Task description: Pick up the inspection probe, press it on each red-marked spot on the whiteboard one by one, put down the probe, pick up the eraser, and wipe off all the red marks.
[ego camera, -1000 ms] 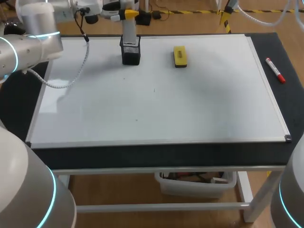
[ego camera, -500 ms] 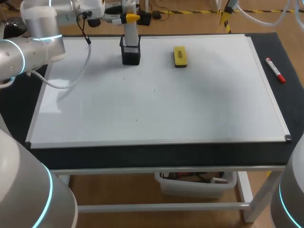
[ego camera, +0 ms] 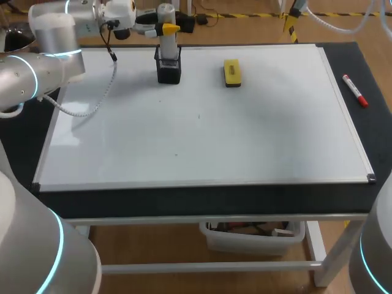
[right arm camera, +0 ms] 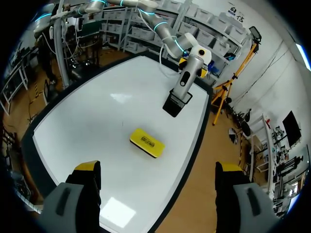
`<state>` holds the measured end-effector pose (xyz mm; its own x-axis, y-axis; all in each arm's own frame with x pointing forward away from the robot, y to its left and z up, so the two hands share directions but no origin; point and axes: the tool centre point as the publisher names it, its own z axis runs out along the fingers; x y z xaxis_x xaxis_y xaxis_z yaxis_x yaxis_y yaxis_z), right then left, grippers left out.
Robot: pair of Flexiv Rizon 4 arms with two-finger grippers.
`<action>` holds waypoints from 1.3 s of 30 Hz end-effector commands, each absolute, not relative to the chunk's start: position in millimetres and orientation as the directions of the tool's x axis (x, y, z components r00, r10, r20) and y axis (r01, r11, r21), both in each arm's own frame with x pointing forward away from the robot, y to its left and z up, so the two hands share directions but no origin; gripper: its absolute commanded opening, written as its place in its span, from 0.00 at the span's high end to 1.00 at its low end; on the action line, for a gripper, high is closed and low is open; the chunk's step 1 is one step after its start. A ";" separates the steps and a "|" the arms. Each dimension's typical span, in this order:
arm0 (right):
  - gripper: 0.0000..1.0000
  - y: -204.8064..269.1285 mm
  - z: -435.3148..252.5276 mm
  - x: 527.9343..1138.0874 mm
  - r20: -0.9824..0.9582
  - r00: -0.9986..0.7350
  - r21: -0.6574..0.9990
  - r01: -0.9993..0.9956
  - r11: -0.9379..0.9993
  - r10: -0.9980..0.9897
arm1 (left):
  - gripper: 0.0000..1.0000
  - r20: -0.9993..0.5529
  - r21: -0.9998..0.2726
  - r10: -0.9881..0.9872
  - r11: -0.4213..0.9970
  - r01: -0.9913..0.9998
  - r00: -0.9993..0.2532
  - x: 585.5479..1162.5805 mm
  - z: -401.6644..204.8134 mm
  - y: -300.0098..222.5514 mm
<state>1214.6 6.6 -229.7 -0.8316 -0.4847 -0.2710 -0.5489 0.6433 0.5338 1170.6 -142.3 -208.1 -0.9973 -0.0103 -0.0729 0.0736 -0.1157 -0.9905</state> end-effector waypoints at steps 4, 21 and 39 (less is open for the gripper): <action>0.00 5.4 -227.7 1220.3 -0.259 -0.830 0.537 -0.549 0.641 -0.495 | 1.00 -0.085 -0.988 0.057 -0.136 0.077 -0.995 1179.7 -224.4 -144.6; 0.00 5.4 -227.7 1220.3 -0.259 -0.830 0.537 -0.549 0.641 -0.495 | 1.00 -0.099 -0.988 0.077 -0.124 0.089 -0.992 1185.7 -247.0 -145.5; 0.00 5.4 -227.7 1220.3 -0.259 -0.830 0.537 -0.549 0.641 -0.495 | 1.00 -0.104 -0.991 0.079 -0.098 0.096 -0.991 1188.3 -261.5 -145.6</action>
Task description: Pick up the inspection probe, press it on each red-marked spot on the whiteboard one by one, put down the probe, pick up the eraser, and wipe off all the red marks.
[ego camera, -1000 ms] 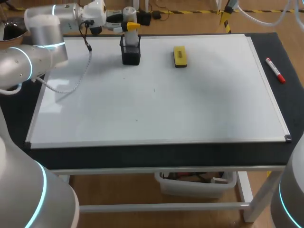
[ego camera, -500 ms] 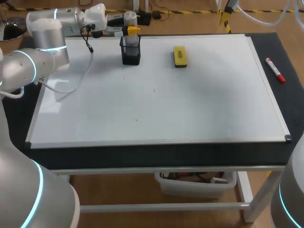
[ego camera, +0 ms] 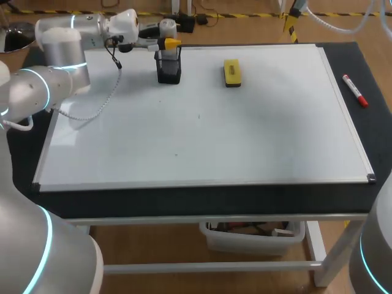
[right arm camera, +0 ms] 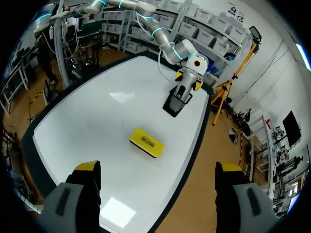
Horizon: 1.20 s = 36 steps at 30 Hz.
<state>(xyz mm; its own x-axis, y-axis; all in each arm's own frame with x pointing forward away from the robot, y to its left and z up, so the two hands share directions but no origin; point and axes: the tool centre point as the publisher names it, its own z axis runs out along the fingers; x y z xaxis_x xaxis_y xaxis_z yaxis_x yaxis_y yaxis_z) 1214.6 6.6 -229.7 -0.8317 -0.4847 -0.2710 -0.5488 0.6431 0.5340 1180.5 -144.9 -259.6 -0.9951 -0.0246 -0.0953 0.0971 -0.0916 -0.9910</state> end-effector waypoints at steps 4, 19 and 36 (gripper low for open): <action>0.00 5.4 -227.7 1220.3 -0.259 -0.830 0.537 -0.549 0.641 -0.495 | 1.00 -0.103 -0.991 0.078 -0.094 0.096 -0.992 1188.7 -264.0 -145.5; 0.00 5.4 -227.7 1220.3 -0.259 -0.830 0.537 -0.549 0.641 -0.495 | 0.00 -0.102 -0.992 0.063 -0.084 0.097 -0.993 1189.9 -268.8 -143.6; 0.00 5.4 -227.7 1220.3 -0.259 -0.830 0.537 -0.549 0.641 -0.495 | 0.00 -0.121 -0.978 -0.257 0.198 0.070 -0.959 1173.0 -244.1 -111.4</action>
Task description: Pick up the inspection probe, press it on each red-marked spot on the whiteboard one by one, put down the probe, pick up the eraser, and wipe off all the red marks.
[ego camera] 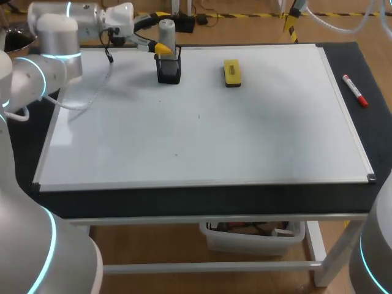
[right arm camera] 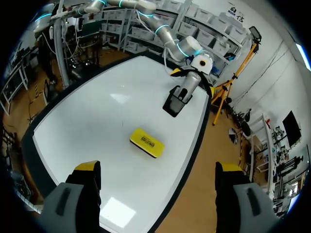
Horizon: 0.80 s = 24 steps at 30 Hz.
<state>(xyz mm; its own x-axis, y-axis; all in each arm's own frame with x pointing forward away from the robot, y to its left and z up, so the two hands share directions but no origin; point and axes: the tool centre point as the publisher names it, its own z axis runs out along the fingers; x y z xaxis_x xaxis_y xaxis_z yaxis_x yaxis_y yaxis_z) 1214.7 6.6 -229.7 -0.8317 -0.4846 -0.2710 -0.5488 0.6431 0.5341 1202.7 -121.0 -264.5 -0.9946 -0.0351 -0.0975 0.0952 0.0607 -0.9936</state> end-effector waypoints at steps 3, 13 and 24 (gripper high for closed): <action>0.00 5.4 -227.7 1220.3 -0.259 -0.830 0.537 -0.549 0.641 -0.495 | 0.00 -0.132 -0.965 -0.355 0.258 0.038 -0.926 1167.4 -241.1 -101.5; 0.00 5.4 -227.7 1220.3 -0.259 -0.830 0.537 -0.549 0.641 -0.495 | 0.00 -0.239 -0.884 -0.571 0.462 -0.067 -0.785 1131.7 -231.9 -76.0; 0.00 5.4 -227.7 1220.3 -0.259 -0.830 0.537 -0.549 0.641 -0.495 | 0.00 -0.363 -0.832 -0.659 0.547 -0.089 -0.659 1074.7 -213.4 -49.1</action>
